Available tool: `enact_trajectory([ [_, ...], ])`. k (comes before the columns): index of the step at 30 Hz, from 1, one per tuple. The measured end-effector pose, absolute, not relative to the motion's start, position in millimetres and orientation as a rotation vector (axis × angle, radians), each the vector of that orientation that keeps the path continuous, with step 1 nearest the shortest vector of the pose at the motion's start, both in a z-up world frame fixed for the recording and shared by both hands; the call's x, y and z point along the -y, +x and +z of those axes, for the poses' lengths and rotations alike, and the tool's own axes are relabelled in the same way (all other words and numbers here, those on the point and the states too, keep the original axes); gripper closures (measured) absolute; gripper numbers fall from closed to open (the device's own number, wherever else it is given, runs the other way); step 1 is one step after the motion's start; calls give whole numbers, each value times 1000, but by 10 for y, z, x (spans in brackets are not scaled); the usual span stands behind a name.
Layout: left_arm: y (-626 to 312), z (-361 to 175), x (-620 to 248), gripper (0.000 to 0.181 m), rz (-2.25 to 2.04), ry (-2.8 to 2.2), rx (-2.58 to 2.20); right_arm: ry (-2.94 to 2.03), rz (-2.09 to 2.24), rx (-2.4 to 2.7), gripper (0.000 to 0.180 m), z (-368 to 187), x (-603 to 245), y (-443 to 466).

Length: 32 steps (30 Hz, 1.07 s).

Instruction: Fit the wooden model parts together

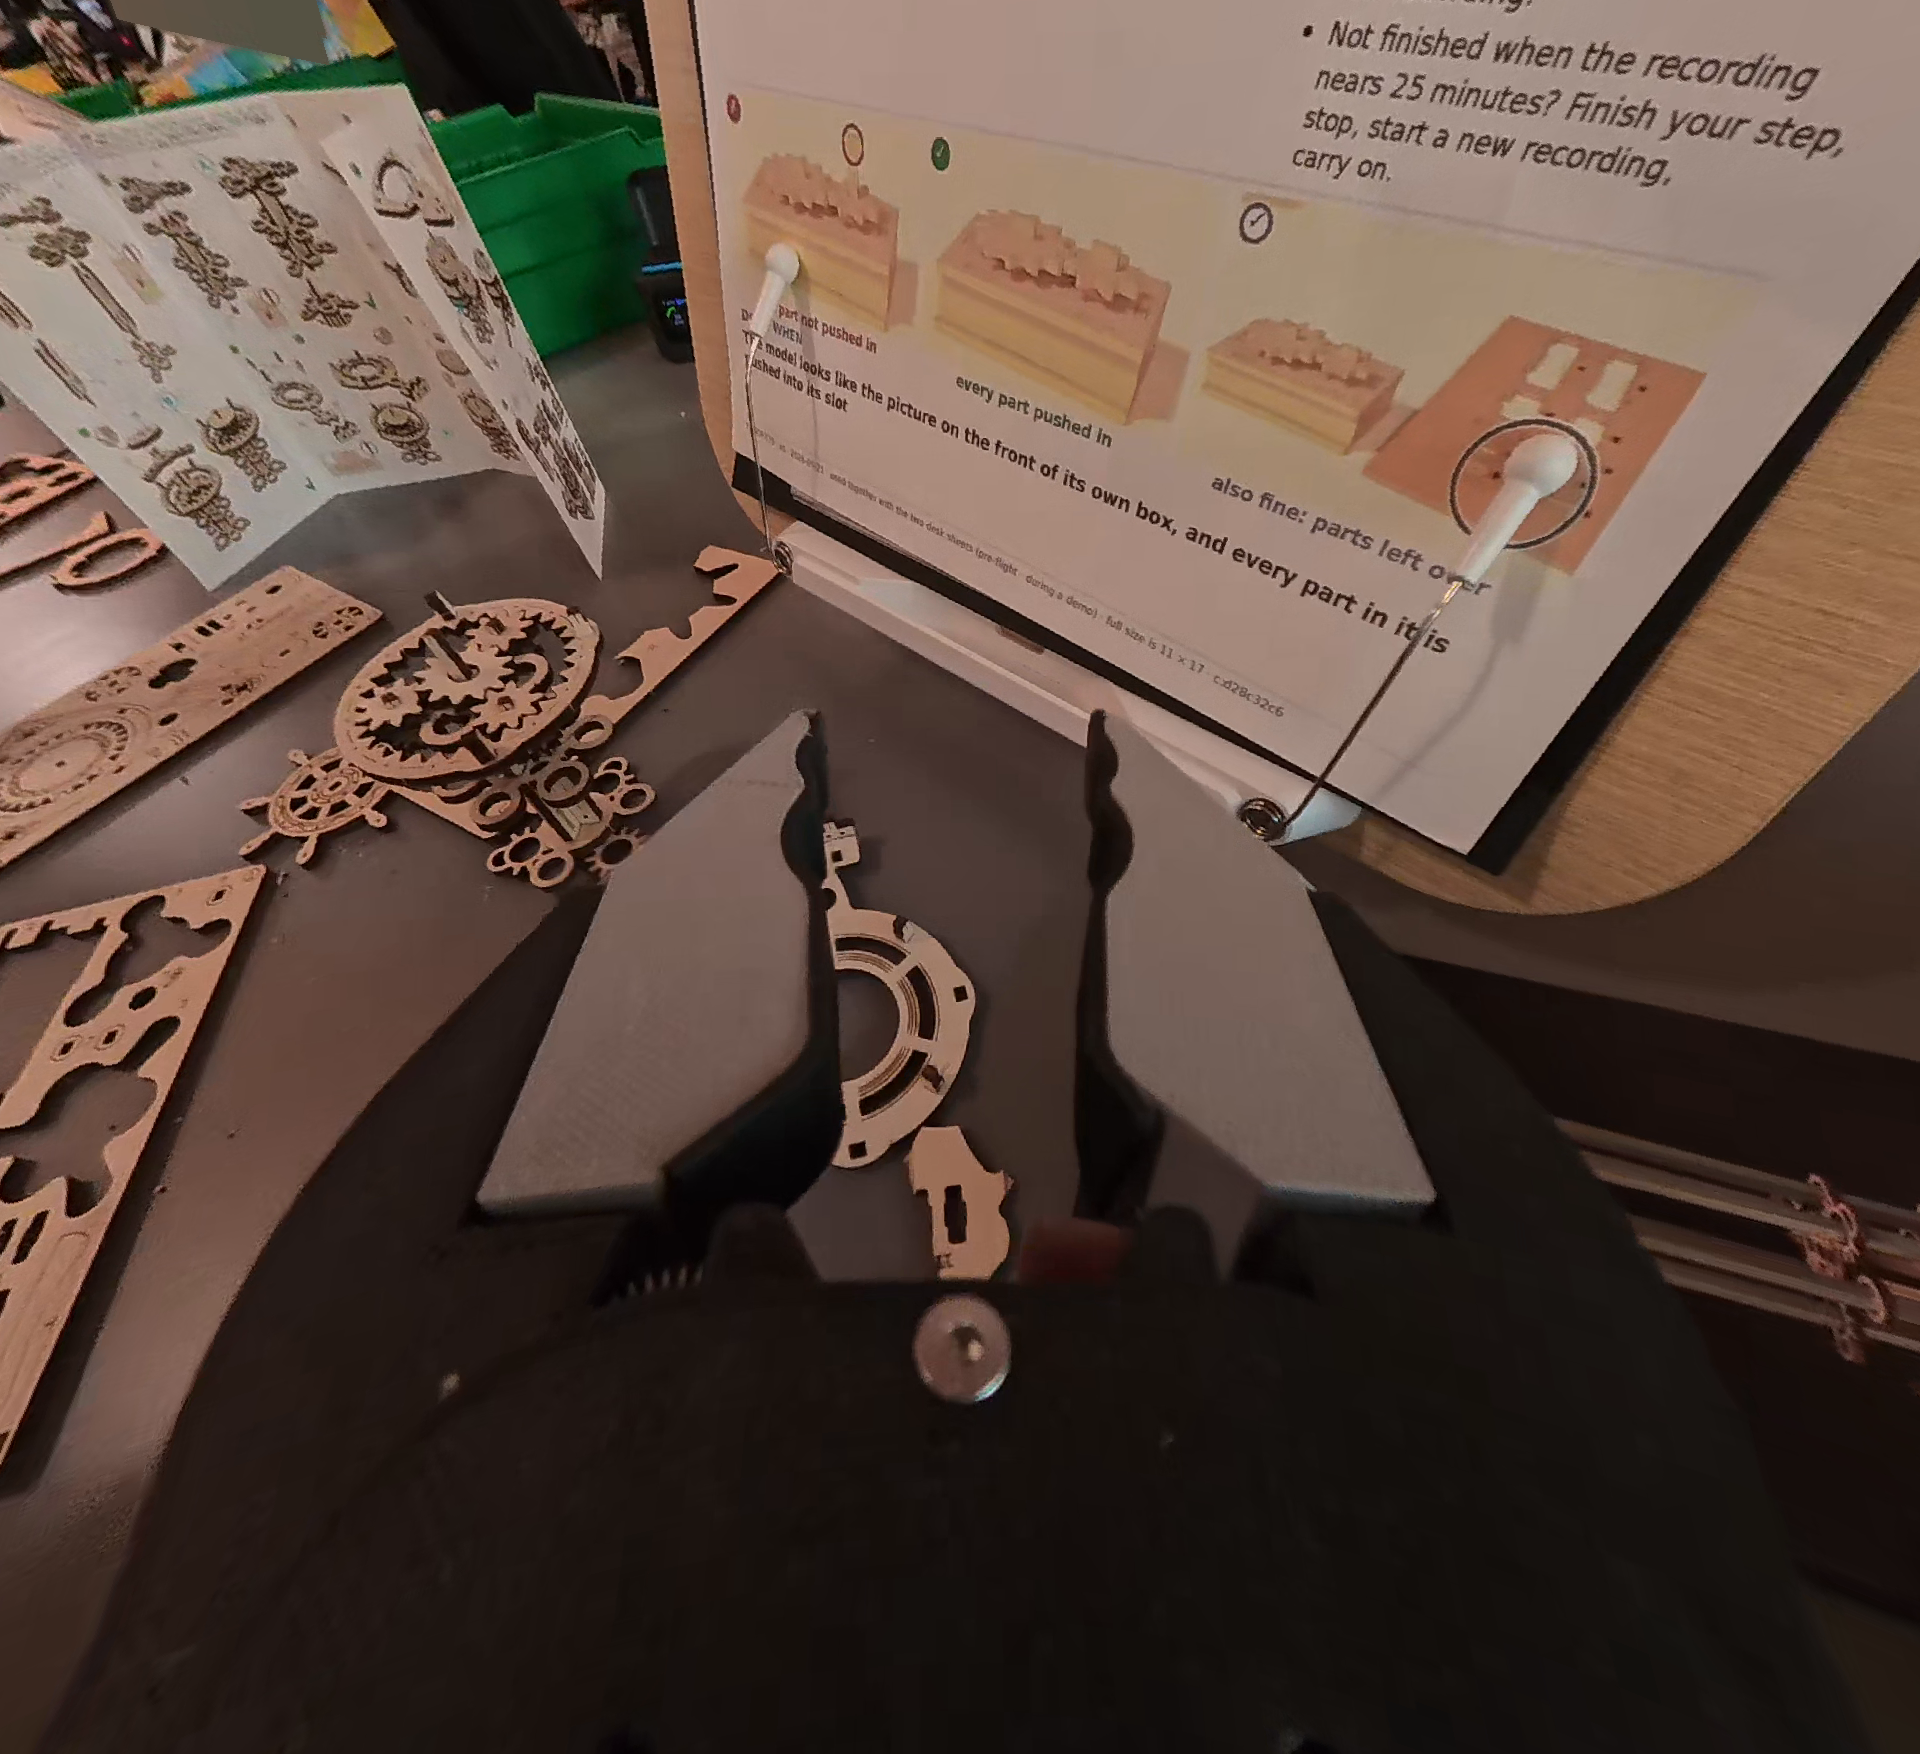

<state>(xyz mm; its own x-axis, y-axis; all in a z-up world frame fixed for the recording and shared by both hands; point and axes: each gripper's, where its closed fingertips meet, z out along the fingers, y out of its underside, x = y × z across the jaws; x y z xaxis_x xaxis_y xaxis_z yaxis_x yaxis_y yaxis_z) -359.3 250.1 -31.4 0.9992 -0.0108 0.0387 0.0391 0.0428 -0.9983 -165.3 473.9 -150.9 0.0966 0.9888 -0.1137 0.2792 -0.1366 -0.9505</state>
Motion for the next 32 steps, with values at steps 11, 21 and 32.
enact_trajectory([
  [11, -3831, -463, -2497, 142, 81, -1546, 100, -1575, 973, 1347, 133, -1710, -4747, -1705],
  [21, -4767, -352, -1786, 139, 510, -1518, 270, -1556, 1004, 1339, 133, -1633, -4688, -1711],
  [32, -5047, -493, -1634, 145, 607, -1559, 312, -1483, 968, 1471, 133, -1677, -4395, -1808],
])
